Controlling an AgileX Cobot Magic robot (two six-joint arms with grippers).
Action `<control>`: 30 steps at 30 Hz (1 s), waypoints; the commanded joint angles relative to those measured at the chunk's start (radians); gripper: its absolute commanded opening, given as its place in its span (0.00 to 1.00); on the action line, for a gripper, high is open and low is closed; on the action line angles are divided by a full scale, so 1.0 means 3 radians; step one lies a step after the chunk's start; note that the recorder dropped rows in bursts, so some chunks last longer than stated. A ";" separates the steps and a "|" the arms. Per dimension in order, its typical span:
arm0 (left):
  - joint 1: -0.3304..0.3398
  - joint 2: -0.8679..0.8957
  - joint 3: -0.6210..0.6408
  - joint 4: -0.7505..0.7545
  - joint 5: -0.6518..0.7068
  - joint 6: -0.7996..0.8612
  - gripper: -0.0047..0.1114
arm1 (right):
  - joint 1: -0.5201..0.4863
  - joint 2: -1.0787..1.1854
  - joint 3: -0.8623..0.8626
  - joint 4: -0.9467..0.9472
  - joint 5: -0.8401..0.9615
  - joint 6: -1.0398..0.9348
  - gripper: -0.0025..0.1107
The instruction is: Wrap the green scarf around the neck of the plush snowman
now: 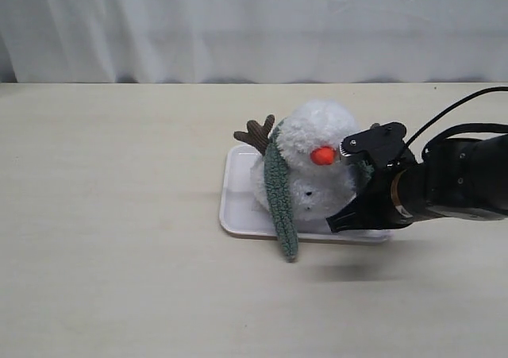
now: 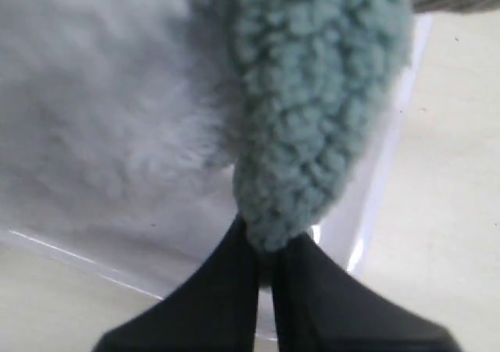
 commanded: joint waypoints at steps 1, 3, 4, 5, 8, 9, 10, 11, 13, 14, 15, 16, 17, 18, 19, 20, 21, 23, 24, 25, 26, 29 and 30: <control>0.0004 -0.0006 0.0011 -0.0003 -0.0037 -0.0003 0.04 | -0.0012 -0.0224 0.0118 0.0047 -0.0311 -0.0031 0.06; 0.0004 -0.0006 0.0011 -0.0003 -0.0037 -0.0003 0.04 | -0.0012 -0.0350 0.0192 0.0047 -0.0394 -0.0025 0.06; 0.0004 -0.0006 0.0011 -0.0003 -0.0037 -0.0003 0.04 | -0.0012 -0.0410 0.0239 0.0047 -0.0416 -0.0003 0.06; 0.0004 -0.0006 0.0011 -0.0003 -0.0037 -0.0003 0.04 | -0.0012 -0.0461 0.0297 0.0047 -0.0451 0.0045 0.06; 0.0004 -0.0006 0.0011 -0.0003 -0.0037 -0.0003 0.04 | -0.0012 -0.0550 0.0504 0.0047 -0.0686 0.0075 0.06; 0.0004 -0.0006 0.0011 -0.0003 -0.0037 -0.0003 0.04 | -0.0012 -0.0559 0.0574 0.0047 -0.0798 0.0080 0.06; 0.0004 -0.0006 0.0011 -0.0003 -0.0037 -0.0003 0.04 | -0.0012 -0.0565 0.0628 0.0047 -0.0897 0.0080 0.06; 0.0004 -0.0006 0.0011 -0.0003 -0.0037 -0.0003 0.04 | -0.0012 -0.0565 0.0688 0.0047 -0.1043 0.0090 0.06; 0.0004 -0.0006 0.0011 -0.0003 -0.0037 -0.0003 0.04 | -0.0012 -0.0565 0.0784 0.0047 -0.1328 0.0090 0.06; 0.0004 -0.0006 0.0011 -0.0003 -0.0037 -0.0003 0.04 | -0.0012 -0.0565 0.0815 0.0047 -0.1418 0.0097 0.06; 0.0004 -0.0006 0.0011 -0.0003 -0.0037 -0.0003 0.04 | -0.0012 -0.0565 0.0832 0.0047 -0.1515 0.0131 0.06; 0.0004 -0.0006 0.0011 -0.0003 -0.0037 -0.0003 0.04 | -0.0012 -0.0565 0.0850 0.0047 -0.1590 0.0184 0.06; 0.0004 -0.0006 0.0011 -0.0003 -0.0037 -0.0003 0.04 | -0.0012 -0.0565 0.0863 0.0047 -0.1667 0.0207 0.06; 0.0004 -0.0006 0.0011 -0.0003 -0.0037 -0.0003 0.04 | -0.0012 -0.0565 0.0870 0.0047 -0.1729 0.0221 0.06; 0.0004 -0.0006 0.0011 -0.0003 -0.0037 -0.0003 0.04 | -0.0012 -0.0565 0.0870 0.0047 -0.1753 0.0221 0.06; 0.0004 -0.0006 0.0011 -0.0003 -0.0037 -0.0003 0.04 | -0.0012 -0.0565 0.0870 0.0047 -0.1783 0.0221 0.06; 0.0004 -0.0006 0.0011 -0.0003 -0.0037 -0.0003 0.04 | -0.0012 -0.0565 0.0870 0.0047 -0.1791 0.0221 0.06; 0.0004 -0.0006 0.0011 -0.0003 -0.0037 -0.0003 0.04 | -0.0012 -0.0550 0.0870 0.0047 -0.1796 0.0221 0.06; 0.0004 -0.0006 0.0011 -0.0003 -0.0037 -0.0003 0.04 | -0.0012 -0.0525 0.0870 0.0047 -0.1796 0.0221 0.06; 0.0004 -0.0006 0.0011 -0.0003 -0.0037 -0.0003 0.04 | -0.0012 -0.0498 0.0870 0.0047 -0.1796 0.0221 0.06; 0.0004 -0.0006 0.0011 -0.0003 -0.0037 -0.0003 0.04 | -0.0012 -0.0467 0.0870 0.0047 -0.1796 0.0221 0.06; 0.0004 -0.0006 0.0011 -0.0003 -0.0037 -0.0003 0.04 | -0.0012 -0.0357 0.0870 0.0047 -0.1796 0.0221 0.06; 0.0004 -0.0006 0.0011 -0.0003 -0.0037 -0.0003 0.04 | -0.0012 -0.0316 0.0870 0.0047 -0.1796 0.0221 0.06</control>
